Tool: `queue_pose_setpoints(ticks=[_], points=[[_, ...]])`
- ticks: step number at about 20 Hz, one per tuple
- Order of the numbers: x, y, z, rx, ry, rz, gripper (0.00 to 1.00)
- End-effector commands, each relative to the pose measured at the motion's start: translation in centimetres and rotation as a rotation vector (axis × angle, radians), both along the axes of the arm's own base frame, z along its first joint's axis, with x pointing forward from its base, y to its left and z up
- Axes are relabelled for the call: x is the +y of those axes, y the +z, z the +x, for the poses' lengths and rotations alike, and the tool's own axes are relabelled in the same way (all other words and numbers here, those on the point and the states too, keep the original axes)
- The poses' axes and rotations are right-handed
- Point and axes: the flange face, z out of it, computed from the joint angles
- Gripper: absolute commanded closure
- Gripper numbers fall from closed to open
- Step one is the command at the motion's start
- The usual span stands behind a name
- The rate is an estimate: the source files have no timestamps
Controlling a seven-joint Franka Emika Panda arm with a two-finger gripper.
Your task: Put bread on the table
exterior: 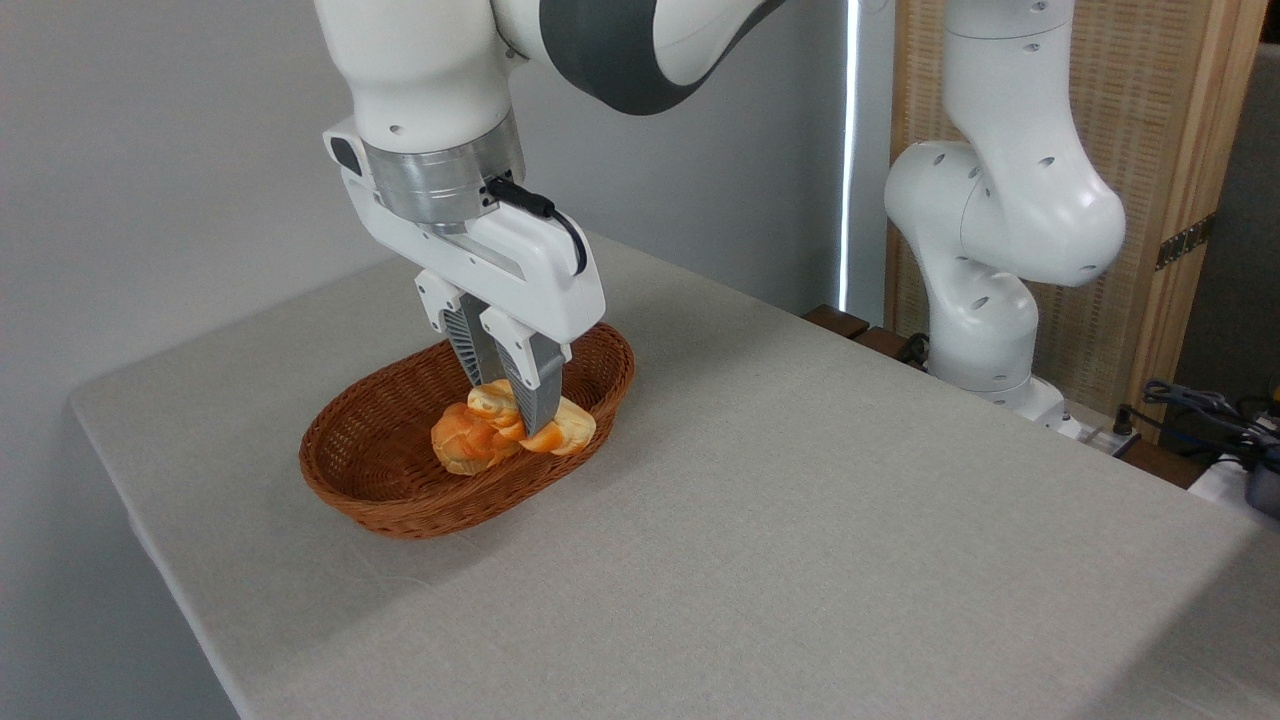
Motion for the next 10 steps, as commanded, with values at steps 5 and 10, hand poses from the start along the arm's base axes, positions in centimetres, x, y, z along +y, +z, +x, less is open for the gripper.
queue_pose_setpoints(ticks=[5,10], points=[[2.5,-2.8,0.9,0.030,-0.172,0.068,0.63],[1.7,-6.2,2.4,0.067,-0.207,0.120,0.40]])
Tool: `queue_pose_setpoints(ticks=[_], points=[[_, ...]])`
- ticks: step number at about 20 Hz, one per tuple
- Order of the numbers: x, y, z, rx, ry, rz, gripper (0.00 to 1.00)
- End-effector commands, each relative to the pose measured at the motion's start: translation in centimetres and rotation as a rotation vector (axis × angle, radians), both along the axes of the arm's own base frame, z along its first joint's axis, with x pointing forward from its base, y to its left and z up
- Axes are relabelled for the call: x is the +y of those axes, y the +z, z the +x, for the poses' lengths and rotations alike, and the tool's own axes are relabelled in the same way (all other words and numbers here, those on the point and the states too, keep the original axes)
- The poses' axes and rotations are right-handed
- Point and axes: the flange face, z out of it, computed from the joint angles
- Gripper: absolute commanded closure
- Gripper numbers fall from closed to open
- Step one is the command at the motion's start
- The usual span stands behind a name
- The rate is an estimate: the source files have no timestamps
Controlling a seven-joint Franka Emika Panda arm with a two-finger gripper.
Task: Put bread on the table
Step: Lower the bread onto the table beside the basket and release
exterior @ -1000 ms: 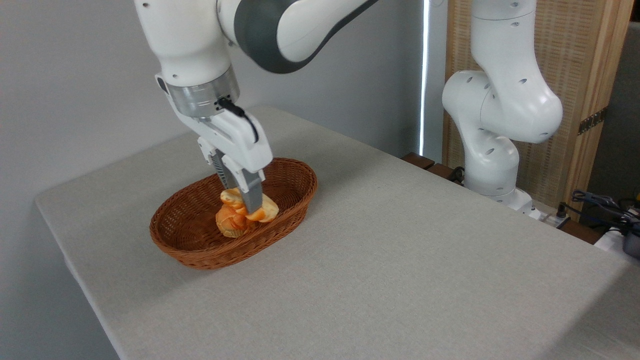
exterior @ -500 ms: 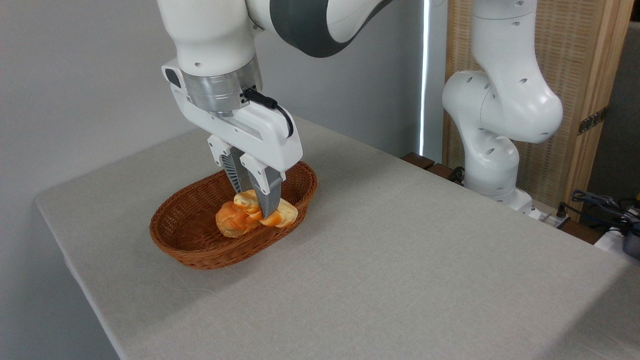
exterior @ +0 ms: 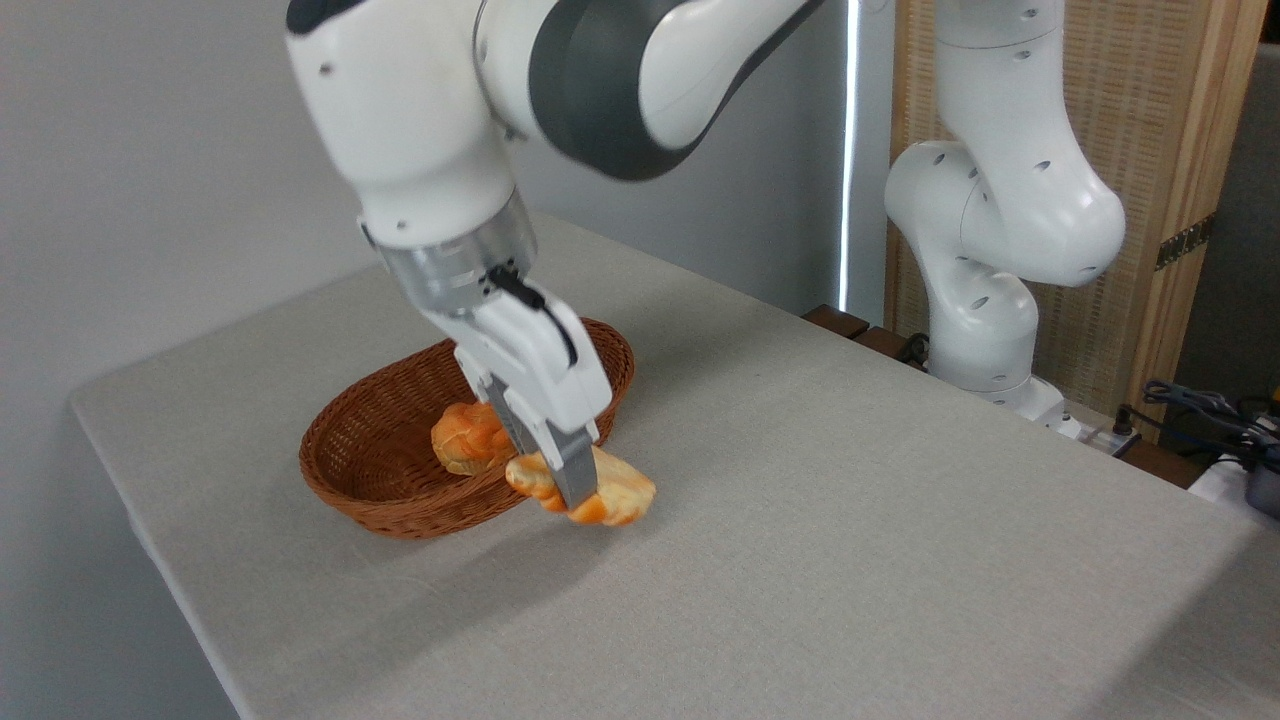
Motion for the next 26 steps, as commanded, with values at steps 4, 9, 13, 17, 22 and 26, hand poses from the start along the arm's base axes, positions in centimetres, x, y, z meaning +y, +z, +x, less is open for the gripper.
queue_pose_setpoints(ticks=[4,9,13,17,22,26], points=[[-0.3,-1.5,2.1,-0.070,-0.021,0.029,0.00],[-0.3,-2.3,2.6,-0.074,-0.021,0.032,0.00],[-0.3,-2.4,2.7,-0.074,-0.018,0.033,0.00],[-0.4,-2.1,2.7,-0.081,-0.013,0.032,0.00],[-1.9,-0.7,3.1,-0.142,-0.028,0.025,0.00],[-2.3,3.8,2.7,-0.221,0.011,0.014,0.00]])
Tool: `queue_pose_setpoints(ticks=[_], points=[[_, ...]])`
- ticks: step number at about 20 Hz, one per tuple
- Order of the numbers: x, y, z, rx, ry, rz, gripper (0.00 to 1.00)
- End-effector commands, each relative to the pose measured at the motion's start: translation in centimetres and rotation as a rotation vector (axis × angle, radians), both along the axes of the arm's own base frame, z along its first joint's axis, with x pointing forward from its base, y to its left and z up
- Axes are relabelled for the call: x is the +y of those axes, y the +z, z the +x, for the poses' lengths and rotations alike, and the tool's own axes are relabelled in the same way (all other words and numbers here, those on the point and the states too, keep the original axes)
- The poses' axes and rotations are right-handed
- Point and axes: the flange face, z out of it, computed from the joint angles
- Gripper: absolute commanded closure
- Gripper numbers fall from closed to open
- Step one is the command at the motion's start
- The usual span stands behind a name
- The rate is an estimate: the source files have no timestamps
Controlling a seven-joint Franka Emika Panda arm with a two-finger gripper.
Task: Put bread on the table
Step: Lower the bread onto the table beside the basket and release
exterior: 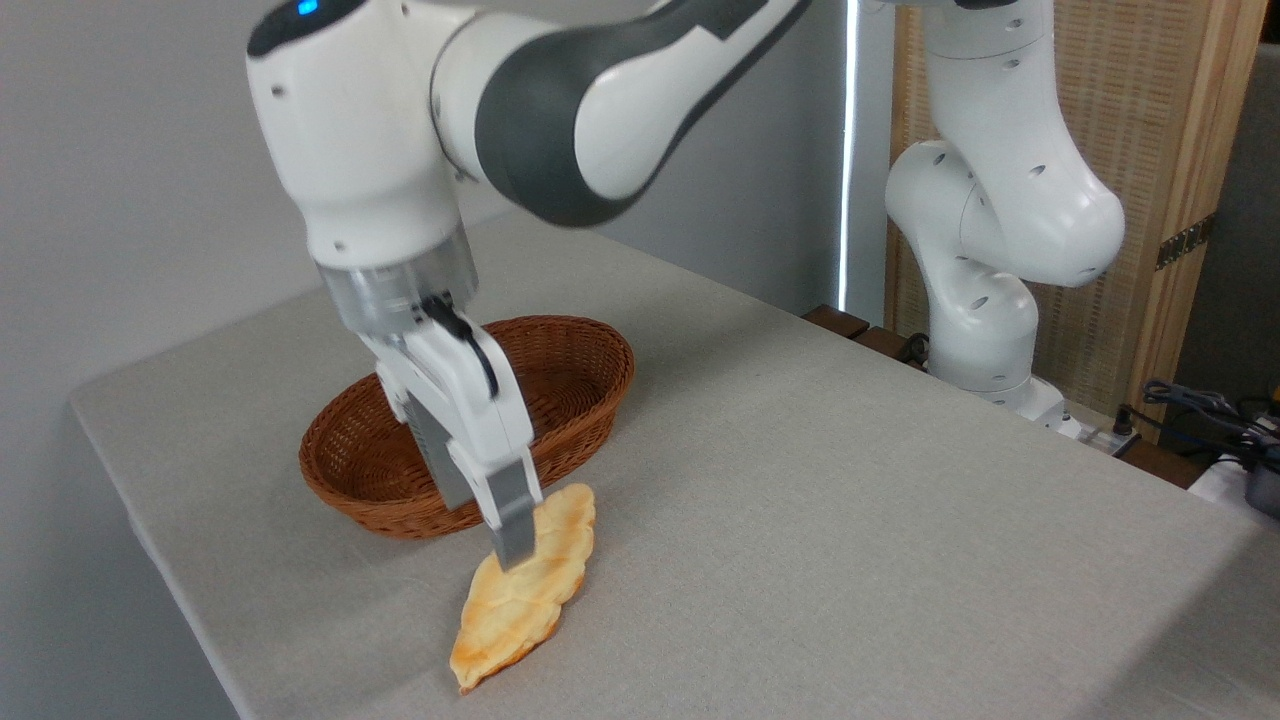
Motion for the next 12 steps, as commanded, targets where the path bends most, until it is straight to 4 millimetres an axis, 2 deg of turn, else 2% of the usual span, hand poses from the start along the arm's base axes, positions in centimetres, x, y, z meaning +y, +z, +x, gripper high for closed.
queue_pose_setpoints(ticks=[1,5,12], points=[[-0.2,5.0,-0.9,-0.083,0.052,-0.005,0.00],[0.0,9.6,-2.3,-0.157,0.114,-0.039,0.00],[-0.2,9.7,-2.3,-0.156,0.137,-0.061,0.00]])
